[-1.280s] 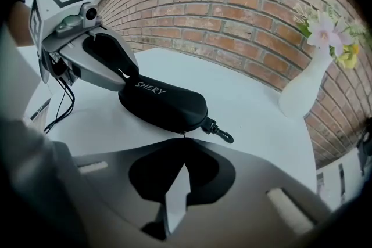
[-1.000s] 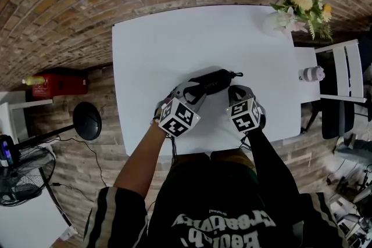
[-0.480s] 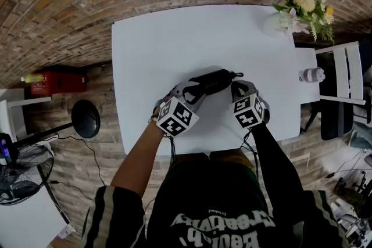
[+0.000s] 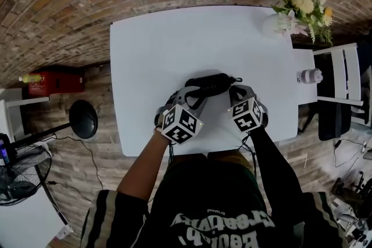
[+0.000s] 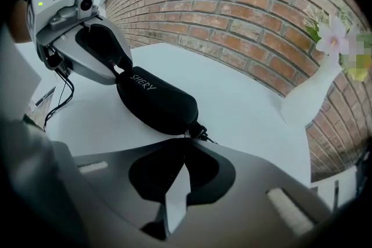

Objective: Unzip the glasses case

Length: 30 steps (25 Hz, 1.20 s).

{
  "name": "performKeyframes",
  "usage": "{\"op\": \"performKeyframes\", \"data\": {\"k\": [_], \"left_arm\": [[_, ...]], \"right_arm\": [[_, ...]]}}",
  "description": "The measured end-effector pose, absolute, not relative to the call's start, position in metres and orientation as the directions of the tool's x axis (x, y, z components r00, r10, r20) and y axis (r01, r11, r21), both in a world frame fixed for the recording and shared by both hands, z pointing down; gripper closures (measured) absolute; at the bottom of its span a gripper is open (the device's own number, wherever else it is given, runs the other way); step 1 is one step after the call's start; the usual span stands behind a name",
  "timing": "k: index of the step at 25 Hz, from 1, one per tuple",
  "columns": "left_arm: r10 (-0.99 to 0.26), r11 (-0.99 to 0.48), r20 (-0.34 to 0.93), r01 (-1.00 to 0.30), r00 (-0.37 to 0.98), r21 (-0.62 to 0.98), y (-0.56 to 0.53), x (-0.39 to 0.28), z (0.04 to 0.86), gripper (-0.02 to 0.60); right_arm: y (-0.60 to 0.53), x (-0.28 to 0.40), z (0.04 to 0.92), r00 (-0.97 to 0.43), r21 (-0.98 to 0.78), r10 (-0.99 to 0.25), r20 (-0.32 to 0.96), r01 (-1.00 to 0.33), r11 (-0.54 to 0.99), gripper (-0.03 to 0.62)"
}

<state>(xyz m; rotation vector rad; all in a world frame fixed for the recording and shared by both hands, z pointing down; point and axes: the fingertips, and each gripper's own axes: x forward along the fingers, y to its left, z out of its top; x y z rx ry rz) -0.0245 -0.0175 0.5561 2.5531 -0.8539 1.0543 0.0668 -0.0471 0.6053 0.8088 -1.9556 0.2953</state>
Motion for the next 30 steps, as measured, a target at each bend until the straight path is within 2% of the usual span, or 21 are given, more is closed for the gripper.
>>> {"op": "performKeyframes", "data": {"k": [7,13,17,19,21,24,30], "left_arm": [[-0.472,-0.762,0.701,-0.647,0.535,-0.019,-0.024,-0.032,0.559,0.515],[-0.498,-0.732,0.711,-0.680,0.497,-0.039,-0.033,-0.049,0.559,0.499],[-0.486,-0.753,0.698,-0.657,0.526,-0.029,-0.030,-0.036,0.548,0.437],[-0.472,-0.774,0.699,-0.632,0.537,-0.036,-0.028,-0.022,0.548,0.434],[-0.446,-0.788,0.716,-0.614,0.537,-0.030,-0.024,-0.015,0.556,0.437],[-0.429,-0.764,0.712,-0.644,0.555,0.042,-0.022,-0.014,0.562,0.481],[-0.430,-0.759,0.707,-0.649,0.561,0.052,-0.023,-0.014,0.561,0.479]], "right_arm": [[-0.017,0.062,0.602,-0.344,0.083,-0.384,0.857,-0.643,0.762,0.580],[0.009,0.036,0.602,-0.389,0.042,-0.330,0.860,-0.590,0.806,0.580],[0.022,0.024,0.606,-0.410,0.027,-0.307,0.859,-0.562,0.827,0.580],[0.021,0.024,0.607,-0.409,0.023,-0.314,0.857,-0.577,0.817,0.580],[0.020,0.025,0.606,-0.406,0.026,-0.319,0.856,-0.582,0.813,0.580],[0.017,0.027,0.605,-0.404,0.034,-0.325,0.855,-0.581,0.813,0.580],[0.014,0.033,0.603,-0.374,0.079,-0.371,0.850,-0.606,0.791,0.580]]}}
